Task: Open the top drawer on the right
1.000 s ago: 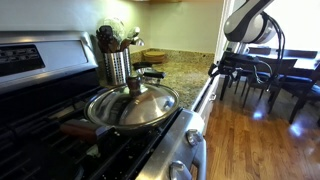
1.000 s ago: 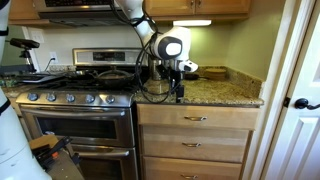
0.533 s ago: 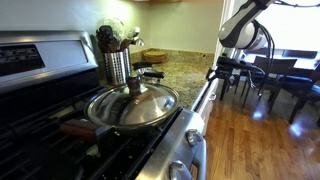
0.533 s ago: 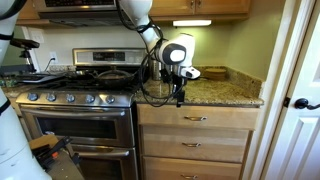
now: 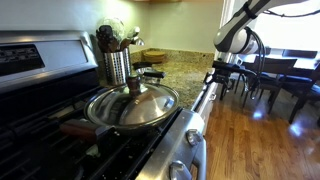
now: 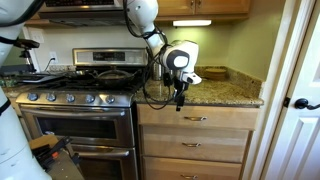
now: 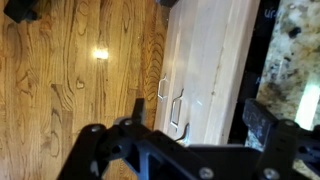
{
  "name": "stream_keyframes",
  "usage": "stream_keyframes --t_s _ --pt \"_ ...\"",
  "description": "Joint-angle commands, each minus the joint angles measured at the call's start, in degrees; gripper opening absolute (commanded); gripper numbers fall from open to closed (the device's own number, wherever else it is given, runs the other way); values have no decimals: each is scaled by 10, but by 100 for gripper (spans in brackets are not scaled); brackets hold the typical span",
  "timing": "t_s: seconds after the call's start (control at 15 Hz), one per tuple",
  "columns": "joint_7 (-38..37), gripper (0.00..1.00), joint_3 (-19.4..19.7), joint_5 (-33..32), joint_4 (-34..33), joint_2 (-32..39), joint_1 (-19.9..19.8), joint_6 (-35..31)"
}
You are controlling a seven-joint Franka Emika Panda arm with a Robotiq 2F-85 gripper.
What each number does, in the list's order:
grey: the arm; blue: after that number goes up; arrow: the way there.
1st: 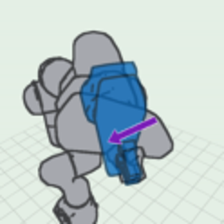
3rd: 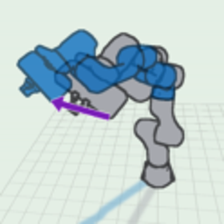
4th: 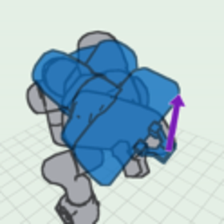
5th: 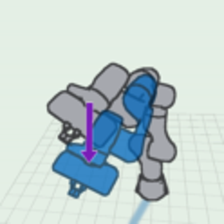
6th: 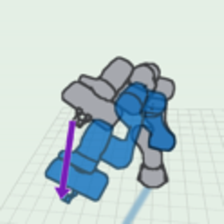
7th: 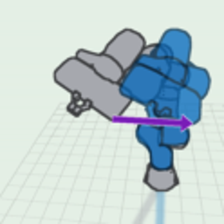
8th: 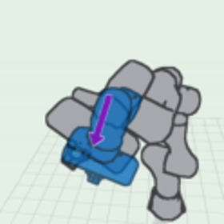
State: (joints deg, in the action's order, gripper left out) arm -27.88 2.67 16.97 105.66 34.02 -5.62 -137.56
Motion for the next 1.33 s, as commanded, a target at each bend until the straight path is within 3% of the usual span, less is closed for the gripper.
stream_keyframes --t_s 0.0,0.4,0.73,1.27 --pt "-17 100 13 14 -13 6 10 13" --pt "-12 100 12 25 -10 17 12 -20" --pt "17 100 -3 51 18 11 -1 -91" --pt "46 100 -9 94 18 27 -12 -119"
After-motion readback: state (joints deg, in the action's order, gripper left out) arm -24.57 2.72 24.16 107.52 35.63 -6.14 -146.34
